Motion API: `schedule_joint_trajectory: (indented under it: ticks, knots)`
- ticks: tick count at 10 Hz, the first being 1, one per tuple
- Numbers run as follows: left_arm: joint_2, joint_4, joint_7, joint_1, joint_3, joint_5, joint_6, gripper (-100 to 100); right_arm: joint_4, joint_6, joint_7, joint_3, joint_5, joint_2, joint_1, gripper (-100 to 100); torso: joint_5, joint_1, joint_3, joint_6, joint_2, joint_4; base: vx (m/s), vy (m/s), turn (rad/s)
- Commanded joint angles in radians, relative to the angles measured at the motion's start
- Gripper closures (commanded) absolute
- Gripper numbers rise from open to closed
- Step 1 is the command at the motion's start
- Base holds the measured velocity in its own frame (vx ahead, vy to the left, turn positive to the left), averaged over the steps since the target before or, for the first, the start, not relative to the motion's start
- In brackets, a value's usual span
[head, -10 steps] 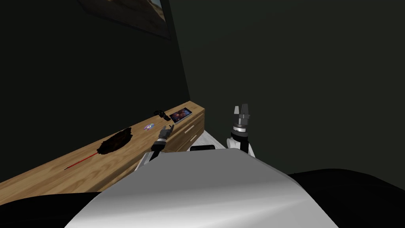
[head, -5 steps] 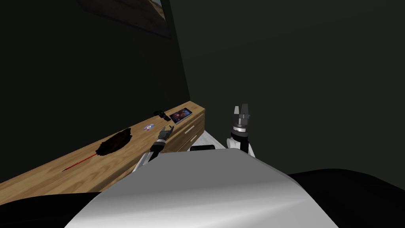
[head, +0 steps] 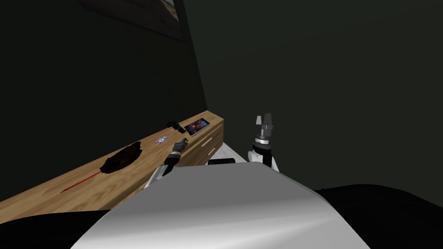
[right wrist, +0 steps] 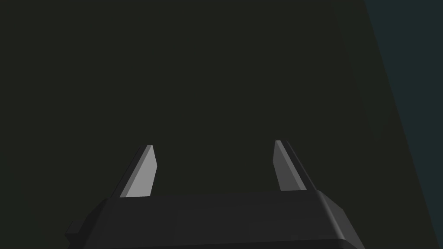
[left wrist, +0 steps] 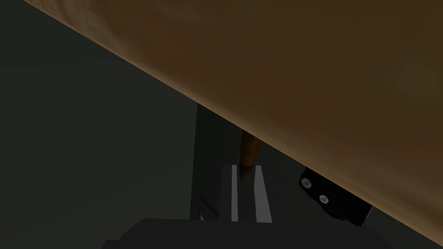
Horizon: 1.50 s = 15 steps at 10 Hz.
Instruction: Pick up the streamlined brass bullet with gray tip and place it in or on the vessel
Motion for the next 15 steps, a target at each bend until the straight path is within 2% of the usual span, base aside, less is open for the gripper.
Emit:
schedule_joint_trajectory:
  ticks: [1, 2, 3, 4, 5, 6, 9, 15]
  knots:
    - [0.0, 0.0, 0.0, 0.0, 0.0, 0.0, 0.0, 100, 0.0, 0.0, 0.0, 0.0, 0.0, 0.0, 0.0, 0, 0.0, 0.0, 0.0, 0.0, 0.0, 0.0, 0.0, 0.0, 0.0]
    - [0.0, 0.0, 0.0, 0.0, 0.0, 0.0, 0.0, 100, 0.0, 0.0, 0.0, 0.0, 0.0, 0.0, 0.0, 0, 0.0, 0.0, 0.0, 0.0, 0.0, 0.0, 0.0, 0.0, 0.0]
    - [0.0, 0.0, 0.0, 0.0, 0.0, 0.0, 0.0, 0, 0.0, 0.0, 0.0, 0.0, 0.0, 0.0, 0.0, 0, 0.0, 0.0, 0.0, 0.0, 0.0, 0.0, 0.0, 0.0, 0.0]
    - [0.0, 0.0, 0.0, 0.0, 0.0, 0.0, 0.0, 100, 0.0, 0.0, 0.0, 0.0, 0.0, 0.0, 0.0, 0, 0.0, 0.0, 0.0, 0.0, 0.0, 0.0, 0.0, 0.0, 0.0]
    - [0.0, 0.0, 0.0, 0.0, 0.0, 0.0, 0.0, 0, 0.0, 0.0, 0.0, 0.0, 0.0, 0.0, 0.0, 0, 0.0, 0.0, 0.0, 0.0, 0.0, 0.0, 0.0, 0.0, 0.0]
    - [0.015, -0.001, 0.03, -0.001, 0.008, 0.006, -0.006, 100, 0.0, 0.0, 0.0, 0.0, 0.0, 0.0, 0.0, 0, 0.0, 0.0, 0.0, 0.0, 0.0, 0.0, -0.129, 0.054, -0.109]
    - [0.037, -0.003, 0.075, -0.001, 0.021, 0.014, -0.017, 100, 0.0, 0.0, 0.0, 0.0, 0.0, 0.0, 0.0, 0, 0.002, 0.008, 0.008, -0.001, 0.014, 0.003, -0.193, 0.098, -0.128]
    - [0.1, -0.002, 0.178, -0.001, 0.057, 0.037, -0.032, 100, 0.0, 0.0, 0.0, 0.0, 0.0, 0.0, 0.0, 0, 0.003, 0.011, 0.009, -0.001, 0.016, 0.003, -0.195, 0.117, -0.131]
